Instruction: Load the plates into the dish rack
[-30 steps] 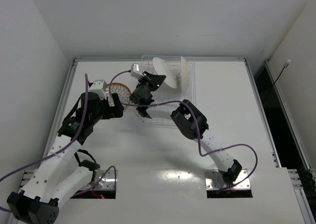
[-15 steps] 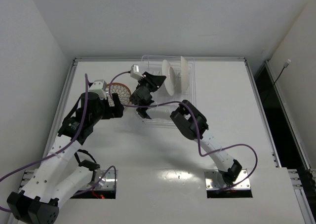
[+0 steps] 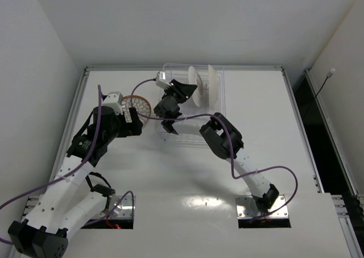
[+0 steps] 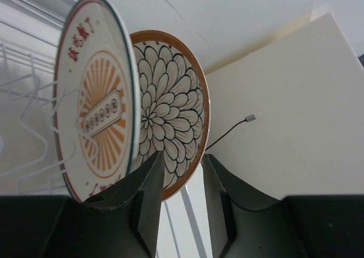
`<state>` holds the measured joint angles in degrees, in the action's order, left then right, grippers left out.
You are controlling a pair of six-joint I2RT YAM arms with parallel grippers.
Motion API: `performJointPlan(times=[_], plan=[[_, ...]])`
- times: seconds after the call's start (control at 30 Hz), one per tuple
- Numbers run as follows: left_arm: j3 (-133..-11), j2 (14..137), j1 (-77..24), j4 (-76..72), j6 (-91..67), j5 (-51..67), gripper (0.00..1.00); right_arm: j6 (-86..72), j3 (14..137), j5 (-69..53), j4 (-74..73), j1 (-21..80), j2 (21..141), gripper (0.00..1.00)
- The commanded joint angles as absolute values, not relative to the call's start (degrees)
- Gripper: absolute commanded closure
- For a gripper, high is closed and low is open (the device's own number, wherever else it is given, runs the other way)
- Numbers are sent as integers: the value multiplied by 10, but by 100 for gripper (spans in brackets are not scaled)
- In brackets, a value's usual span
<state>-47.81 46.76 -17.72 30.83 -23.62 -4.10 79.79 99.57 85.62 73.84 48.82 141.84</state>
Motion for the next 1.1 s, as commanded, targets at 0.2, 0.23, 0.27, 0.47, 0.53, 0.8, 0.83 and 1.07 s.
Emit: performJointPlan(times=[0.2,0.23,0.27,0.47,0.53,0.8,0.83,1.07], plan=[[-480,470,-183,301,-237,-50,0,829,978,1042,1027,452,1340,65],[-480,470,-183,301,-237,-50,0,829,978,1042,1027,452,1334,63],[-480,470,-183,301,-237,-50,0,829,972,1042,1027,447,1334,63],[-480,470,-183,301,-237,-50,0,848,992,1042,1032,452,1310,53],[-480,470,-183,301,-237,-50,0,871,1004,1042,1032,459,1303,45],[-480,470,-183,301,-243,-55,0,926,1044,1042,1032,464,1202,0],[-480,475,-183,306,-243,-55,0,926,1058,1042,1026,464,1196,0],[-480,475,-183,306,-243,-61,0,941,1220,1019,928,464,1195,0]])
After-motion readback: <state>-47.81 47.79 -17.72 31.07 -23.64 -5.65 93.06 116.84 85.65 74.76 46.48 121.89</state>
